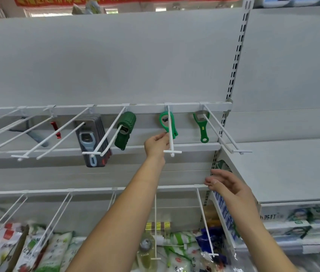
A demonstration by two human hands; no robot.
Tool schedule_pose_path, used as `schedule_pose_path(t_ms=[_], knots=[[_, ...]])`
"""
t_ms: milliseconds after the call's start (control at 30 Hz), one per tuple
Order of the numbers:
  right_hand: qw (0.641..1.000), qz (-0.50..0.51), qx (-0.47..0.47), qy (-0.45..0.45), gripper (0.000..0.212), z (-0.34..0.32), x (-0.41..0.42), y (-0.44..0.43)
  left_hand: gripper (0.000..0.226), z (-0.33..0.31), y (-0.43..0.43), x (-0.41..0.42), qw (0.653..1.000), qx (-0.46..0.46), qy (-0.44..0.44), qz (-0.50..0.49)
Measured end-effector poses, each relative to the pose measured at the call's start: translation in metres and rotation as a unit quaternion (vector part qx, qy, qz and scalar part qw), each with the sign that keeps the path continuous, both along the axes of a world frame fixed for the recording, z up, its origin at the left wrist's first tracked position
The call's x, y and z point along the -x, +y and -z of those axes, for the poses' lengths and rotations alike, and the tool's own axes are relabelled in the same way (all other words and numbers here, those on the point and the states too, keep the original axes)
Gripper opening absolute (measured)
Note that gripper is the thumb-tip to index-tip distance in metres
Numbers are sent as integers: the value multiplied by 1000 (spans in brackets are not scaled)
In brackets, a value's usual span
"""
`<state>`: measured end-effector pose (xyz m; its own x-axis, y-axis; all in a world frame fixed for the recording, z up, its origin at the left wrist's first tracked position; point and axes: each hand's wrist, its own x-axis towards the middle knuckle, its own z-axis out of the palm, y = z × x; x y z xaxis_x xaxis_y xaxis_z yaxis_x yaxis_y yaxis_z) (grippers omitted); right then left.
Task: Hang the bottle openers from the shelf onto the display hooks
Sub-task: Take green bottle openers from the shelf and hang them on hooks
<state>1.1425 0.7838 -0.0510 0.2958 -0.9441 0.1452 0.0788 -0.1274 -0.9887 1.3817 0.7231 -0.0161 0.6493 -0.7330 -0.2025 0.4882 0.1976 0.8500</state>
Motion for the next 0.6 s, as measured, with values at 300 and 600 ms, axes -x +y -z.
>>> schedule_pose_path(t_ms=[300, 600], knots=[[1000, -21, 13, 8, 24, 4, -13, 24, 22, 53, 125, 35, 957, -8, -287, 31], [1000, 17, 13, 23, 24, 22, 17, 57, 33, 69, 190, 83, 930, 32, -333, 151]])
